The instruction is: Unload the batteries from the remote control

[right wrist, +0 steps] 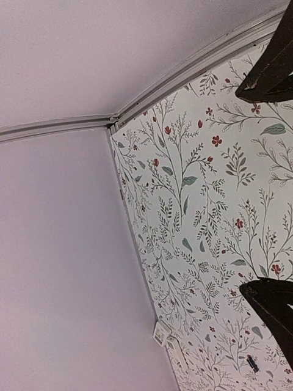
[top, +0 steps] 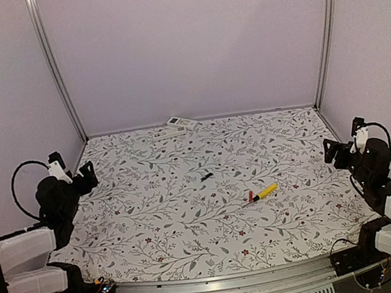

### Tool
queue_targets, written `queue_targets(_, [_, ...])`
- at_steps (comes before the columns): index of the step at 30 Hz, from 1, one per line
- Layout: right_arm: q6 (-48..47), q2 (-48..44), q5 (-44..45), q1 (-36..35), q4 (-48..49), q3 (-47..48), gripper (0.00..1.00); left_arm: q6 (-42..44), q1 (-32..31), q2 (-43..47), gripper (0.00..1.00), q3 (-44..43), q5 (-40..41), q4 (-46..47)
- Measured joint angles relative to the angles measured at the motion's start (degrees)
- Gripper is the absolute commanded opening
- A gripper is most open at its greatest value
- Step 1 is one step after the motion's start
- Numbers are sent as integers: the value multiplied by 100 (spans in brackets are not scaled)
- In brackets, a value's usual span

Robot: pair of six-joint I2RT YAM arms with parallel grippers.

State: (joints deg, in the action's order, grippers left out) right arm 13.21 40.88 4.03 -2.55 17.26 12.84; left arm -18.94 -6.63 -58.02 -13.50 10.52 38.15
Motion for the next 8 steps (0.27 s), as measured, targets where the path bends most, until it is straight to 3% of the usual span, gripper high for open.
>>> queue_targets(8, [-282,-656,313,0,474,-343,99,435,-15,240,99,203,72,584])
